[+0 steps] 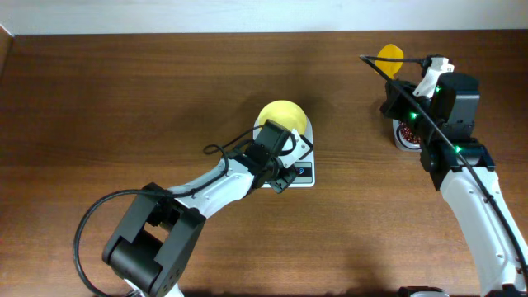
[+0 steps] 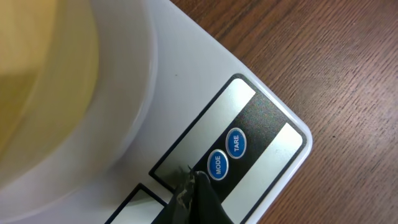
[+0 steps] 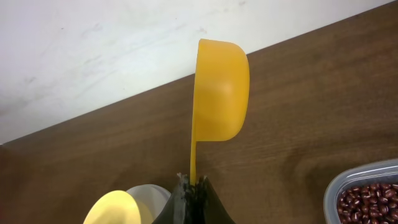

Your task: Scoop item into bowl and weigh 50g on scale

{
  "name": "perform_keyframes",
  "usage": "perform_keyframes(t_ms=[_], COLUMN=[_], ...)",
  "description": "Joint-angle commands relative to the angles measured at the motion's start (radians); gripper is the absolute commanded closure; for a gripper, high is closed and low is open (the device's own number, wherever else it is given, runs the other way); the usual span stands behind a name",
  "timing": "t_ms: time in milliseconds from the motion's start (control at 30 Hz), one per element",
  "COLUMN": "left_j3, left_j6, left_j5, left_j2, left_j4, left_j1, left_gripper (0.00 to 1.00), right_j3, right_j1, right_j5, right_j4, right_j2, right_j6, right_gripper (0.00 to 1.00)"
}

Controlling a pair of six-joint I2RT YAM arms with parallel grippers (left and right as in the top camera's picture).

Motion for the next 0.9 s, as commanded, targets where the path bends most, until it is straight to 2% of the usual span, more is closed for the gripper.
perform_keyframes(t_ms=[0,633,733,867], left_j3=[0.000,0.000,0.014,0.024], left_j6=[0.016,0.012,0.012,0.012], left_j5=[0.026,0.051,0.032,0.006], left_j2=[0.023,0.048,-0.007,-0.206], left_j4=[0.007,0.013,-0.043,-0.101], left_j1=[-0.004,0.002,0.002,0.002], left_gripper=[1.00,1.00,1.00,1.00], right_j3=[0.013,0.013,0.013,0.013], right_j1=[-0.003,-0.003,-0.002,-0.002], right_j5=[0.005,0.004,0.004,0.005], right_j4=[0.003,-0.019,-0.018,-0.018], right_j2=[-0.011,-0.011,-0.011,-0.011], right_j6=[-0.012,-0.011,-0.011,-0.011], right_gripper=[0.96,0.96,0.96,0.96])
